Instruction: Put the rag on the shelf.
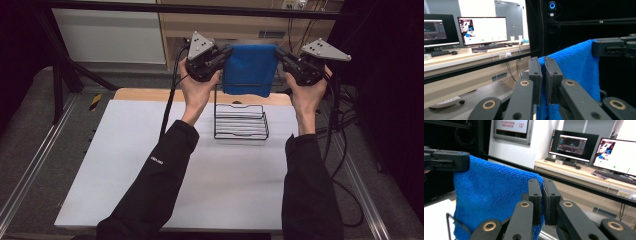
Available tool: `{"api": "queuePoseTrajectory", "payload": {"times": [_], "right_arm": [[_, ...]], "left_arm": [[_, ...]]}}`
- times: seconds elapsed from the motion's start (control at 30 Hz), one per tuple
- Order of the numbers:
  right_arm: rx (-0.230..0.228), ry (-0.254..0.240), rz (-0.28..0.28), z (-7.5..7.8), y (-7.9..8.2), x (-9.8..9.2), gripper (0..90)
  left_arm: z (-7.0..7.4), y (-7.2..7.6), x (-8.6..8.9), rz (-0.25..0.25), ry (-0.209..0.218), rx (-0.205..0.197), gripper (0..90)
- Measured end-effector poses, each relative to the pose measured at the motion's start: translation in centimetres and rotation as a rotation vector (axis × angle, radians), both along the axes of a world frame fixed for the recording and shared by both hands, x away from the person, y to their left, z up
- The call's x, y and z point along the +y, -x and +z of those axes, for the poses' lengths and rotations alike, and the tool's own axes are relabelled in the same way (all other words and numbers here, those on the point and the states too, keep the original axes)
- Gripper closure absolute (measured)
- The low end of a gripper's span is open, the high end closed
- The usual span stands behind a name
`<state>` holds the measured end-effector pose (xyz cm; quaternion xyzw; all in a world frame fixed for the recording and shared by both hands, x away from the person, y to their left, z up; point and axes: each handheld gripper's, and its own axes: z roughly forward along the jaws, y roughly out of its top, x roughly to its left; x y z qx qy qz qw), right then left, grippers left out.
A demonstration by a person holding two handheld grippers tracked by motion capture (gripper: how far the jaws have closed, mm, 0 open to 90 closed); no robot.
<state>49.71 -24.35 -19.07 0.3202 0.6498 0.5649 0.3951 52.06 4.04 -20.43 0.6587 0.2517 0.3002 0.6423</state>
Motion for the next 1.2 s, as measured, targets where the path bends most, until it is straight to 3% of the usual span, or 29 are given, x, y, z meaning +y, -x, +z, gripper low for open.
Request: {"api": "queuePoseTrajectory", "payload": {"times": [0.47, 0.73, 0.8, 0.87, 1.2], "right_arm": [[0.044, 0.027, 0.030, -1.6, 1.3, -0.5, 86.3], [0.066, 0.030, 0.048, -1.8, 2.3, -0.5, 86.1], [0.084, 0.038, 0.057, -1.8, 2.6, -0.6, 86.0], [0.106, 0.048, 0.061, -2.0, 2.9, -0.6, 85.8], [0.177, 0.075, 0.092, -3.1, 3.9, -0.8, 85.6]], "left_arm": [[-1.8, 1.2, 0.1, -0.028, -0.076, 0.017, 84.3], [-1.9, 1.8, 0.4, -0.057, -0.070, 0.038, 84.2], [-1.9, 1.9, 0.5, -0.059, -0.085, 0.045, 83.9], [-2.1, 2.0, 0.6, -0.075, -0.073, 0.070, 83.7], [-2.8, 3.1, 0.8, -0.093, -0.141, 0.100, 81.9]]}}
